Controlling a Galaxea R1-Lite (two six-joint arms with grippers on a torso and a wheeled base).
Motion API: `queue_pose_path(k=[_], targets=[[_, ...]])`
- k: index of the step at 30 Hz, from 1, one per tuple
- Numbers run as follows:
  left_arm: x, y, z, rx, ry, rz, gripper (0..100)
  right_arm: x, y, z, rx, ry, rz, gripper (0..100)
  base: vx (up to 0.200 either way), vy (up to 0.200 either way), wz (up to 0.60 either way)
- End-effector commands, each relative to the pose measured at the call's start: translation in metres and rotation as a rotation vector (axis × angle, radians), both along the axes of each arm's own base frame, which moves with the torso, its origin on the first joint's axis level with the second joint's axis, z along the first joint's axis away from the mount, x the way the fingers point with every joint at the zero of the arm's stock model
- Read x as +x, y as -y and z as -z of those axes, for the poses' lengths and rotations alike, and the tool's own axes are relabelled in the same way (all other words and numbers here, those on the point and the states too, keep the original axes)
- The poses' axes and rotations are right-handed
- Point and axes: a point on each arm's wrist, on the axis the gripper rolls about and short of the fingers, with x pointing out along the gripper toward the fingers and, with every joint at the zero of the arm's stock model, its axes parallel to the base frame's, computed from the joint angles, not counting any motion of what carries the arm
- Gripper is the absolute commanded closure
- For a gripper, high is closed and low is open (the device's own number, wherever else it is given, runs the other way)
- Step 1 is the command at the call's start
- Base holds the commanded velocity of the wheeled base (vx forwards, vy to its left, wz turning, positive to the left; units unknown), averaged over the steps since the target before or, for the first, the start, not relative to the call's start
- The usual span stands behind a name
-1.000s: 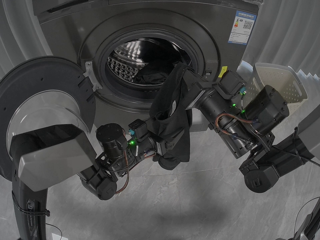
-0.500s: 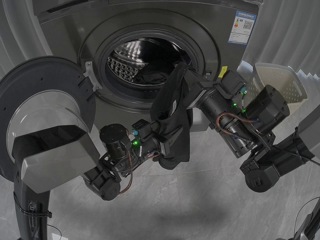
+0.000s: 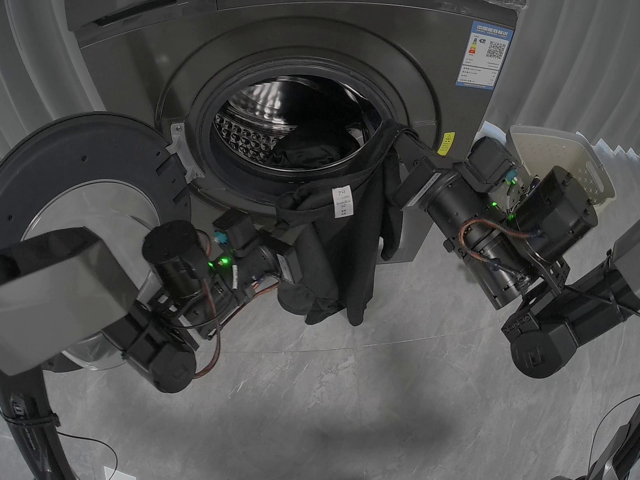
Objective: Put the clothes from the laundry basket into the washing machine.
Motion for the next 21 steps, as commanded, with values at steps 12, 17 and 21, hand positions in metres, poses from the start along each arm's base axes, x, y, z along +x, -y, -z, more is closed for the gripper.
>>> queue_pose_path(k=[12, 17, 21], targets=[[-0.065, -0.056, -0.064, -0.064, 0.101, -0.109, 100, -0.011, 0.005, 0.012, -0.045, -0.041, -0.01, 100, 0.0, 0.0, 0.0], [-0.067, -0.063, -0.086, -0.103, 0.177, -0.131, 100, -0.016, 0.004, 0.003, -0.025, -0.017, -0.016, 100, 0.0, 0.0, 0.0], [-0.069, -0.073, -0.096, -0.116, 0.208, -0.157, 100, -0.011, 0.006, -0.01, 0.01, 0.019, 0.005, 100, 0.0, 0.0, 0.0]])
